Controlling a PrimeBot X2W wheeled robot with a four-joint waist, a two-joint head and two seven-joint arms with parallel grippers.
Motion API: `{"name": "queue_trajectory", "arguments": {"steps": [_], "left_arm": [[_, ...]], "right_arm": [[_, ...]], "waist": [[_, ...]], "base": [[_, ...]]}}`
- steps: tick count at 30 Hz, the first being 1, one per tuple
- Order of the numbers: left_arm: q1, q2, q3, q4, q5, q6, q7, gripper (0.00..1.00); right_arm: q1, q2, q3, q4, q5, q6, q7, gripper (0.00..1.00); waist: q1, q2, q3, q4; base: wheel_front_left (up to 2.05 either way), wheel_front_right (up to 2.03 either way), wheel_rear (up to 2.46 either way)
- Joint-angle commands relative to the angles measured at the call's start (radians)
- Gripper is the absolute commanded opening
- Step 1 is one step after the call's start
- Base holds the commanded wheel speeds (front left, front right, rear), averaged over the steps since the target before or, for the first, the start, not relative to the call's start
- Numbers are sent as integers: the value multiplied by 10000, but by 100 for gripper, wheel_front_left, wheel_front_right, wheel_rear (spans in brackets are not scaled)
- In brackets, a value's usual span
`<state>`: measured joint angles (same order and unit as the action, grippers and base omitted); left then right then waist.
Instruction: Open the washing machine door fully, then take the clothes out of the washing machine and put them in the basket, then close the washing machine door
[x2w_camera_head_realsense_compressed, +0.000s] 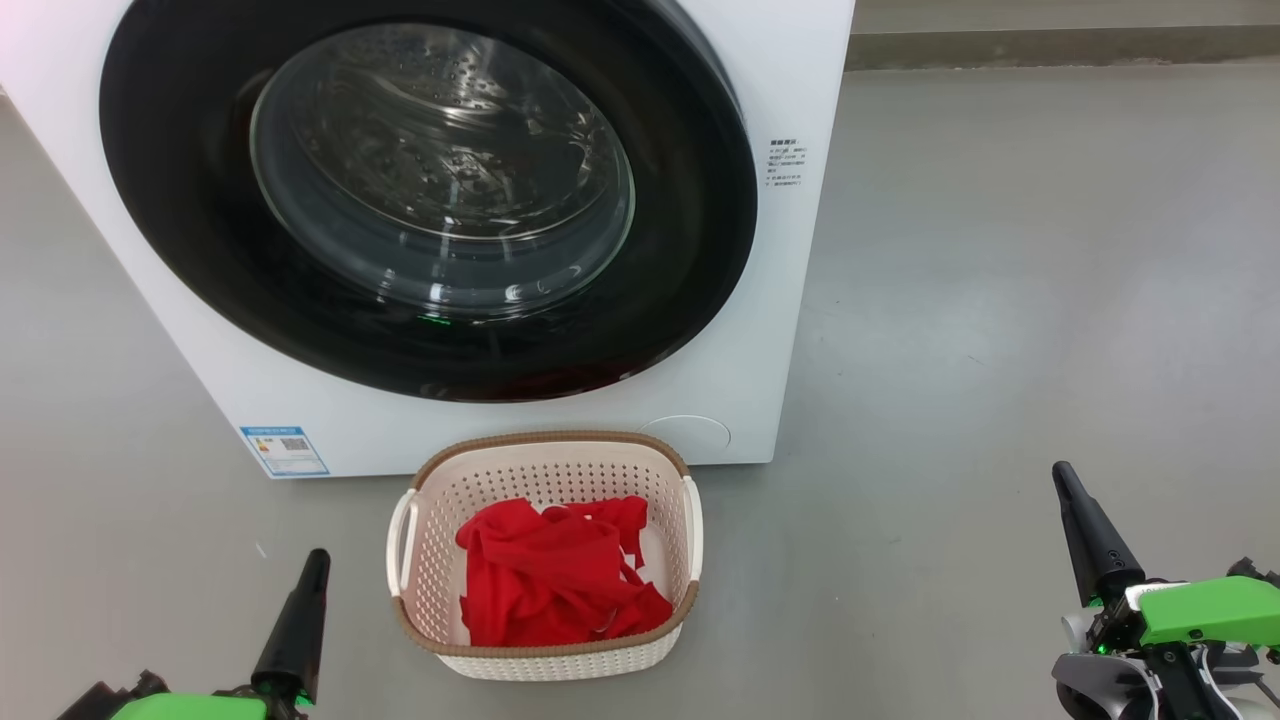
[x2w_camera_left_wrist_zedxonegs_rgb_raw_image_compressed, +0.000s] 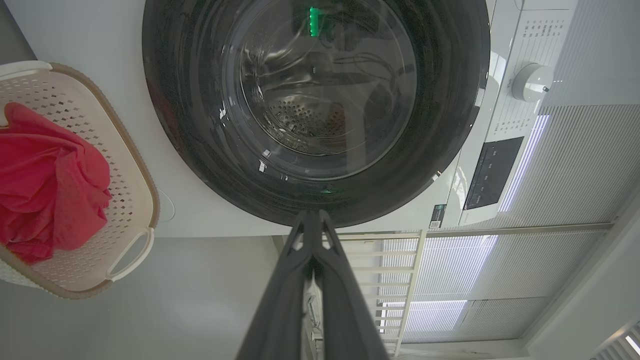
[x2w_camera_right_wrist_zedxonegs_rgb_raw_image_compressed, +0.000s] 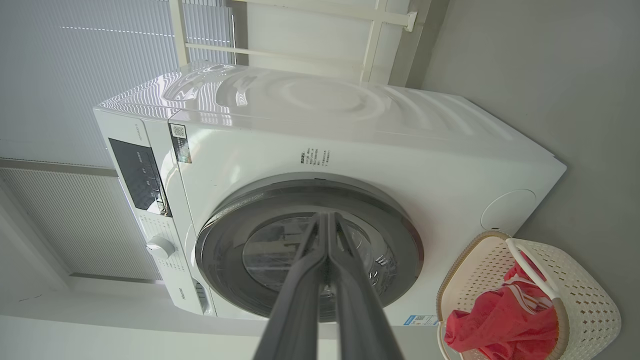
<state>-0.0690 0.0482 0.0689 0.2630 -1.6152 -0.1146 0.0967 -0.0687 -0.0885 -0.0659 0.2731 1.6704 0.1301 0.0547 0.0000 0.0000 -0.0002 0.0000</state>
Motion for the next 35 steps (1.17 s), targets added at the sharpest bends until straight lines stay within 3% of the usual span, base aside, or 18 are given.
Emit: {"name": "queue_trajectory", "arguments": {"steps": [1, 35], "left_arm": [[-450, 87, 374, -206, 1, -86, 99, 0], [-451, 75, 391, -205, 15, -86, 113, 0]], "right_arm": [[-437, -84, 146, -250, -83, 6, 84, 0], [-440, -52, 102, -245, -121, 6, 119, 0]], "waist": [[0, 0, 0, 0], [0, 0, 0, 0]], "base": [[0, 0, 0], [0, 0, 0]]}}
